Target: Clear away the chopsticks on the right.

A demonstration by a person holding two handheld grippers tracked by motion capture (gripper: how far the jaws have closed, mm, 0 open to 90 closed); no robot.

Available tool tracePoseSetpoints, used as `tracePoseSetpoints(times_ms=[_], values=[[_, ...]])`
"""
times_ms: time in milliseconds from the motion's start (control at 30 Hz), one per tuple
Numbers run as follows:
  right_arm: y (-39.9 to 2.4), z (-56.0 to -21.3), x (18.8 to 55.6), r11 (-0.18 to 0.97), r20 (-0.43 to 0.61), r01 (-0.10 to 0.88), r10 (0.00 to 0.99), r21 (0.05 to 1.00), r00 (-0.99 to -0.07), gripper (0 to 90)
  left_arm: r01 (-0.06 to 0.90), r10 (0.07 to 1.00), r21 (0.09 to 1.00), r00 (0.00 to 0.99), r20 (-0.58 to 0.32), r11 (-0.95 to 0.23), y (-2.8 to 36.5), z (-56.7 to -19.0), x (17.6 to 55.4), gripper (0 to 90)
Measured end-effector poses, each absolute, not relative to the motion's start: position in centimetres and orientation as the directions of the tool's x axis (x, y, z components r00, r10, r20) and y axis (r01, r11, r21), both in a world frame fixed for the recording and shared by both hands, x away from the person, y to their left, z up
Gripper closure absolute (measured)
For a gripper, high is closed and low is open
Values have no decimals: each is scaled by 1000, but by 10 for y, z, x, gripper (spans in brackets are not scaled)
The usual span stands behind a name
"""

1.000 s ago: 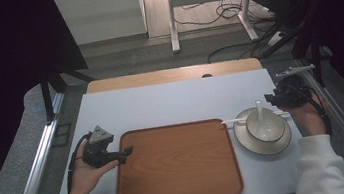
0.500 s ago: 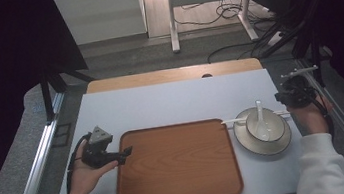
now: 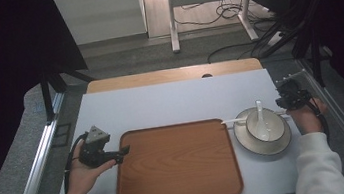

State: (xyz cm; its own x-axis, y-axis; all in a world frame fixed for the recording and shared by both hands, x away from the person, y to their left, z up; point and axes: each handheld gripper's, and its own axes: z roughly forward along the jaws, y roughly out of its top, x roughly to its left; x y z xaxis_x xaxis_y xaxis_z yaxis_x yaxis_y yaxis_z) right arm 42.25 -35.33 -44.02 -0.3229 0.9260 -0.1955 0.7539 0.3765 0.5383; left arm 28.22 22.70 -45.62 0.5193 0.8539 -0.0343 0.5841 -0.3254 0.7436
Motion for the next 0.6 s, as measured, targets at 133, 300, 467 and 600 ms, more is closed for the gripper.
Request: tracePoseSetpoints(times_ms=[133,300,467,600], values=[[-355,-445,424,375,-194,765,927,524,-321,900,589,854,739,519,-36,-328,226,-458,283,175],[-357,-452,426,372,-191,777,928,507,-320,900,590,850,734,525,-32,-337,224,-459,283,175],[-361,-456,425,359,-193,783,933,508,-303,900,592,854,735,519,-33,-331,227,-458,283,175],[-364,-458,424,352,-185,791,936,501,-299,900,596,854,729,519,-31,-336,227,-459,284,175]])
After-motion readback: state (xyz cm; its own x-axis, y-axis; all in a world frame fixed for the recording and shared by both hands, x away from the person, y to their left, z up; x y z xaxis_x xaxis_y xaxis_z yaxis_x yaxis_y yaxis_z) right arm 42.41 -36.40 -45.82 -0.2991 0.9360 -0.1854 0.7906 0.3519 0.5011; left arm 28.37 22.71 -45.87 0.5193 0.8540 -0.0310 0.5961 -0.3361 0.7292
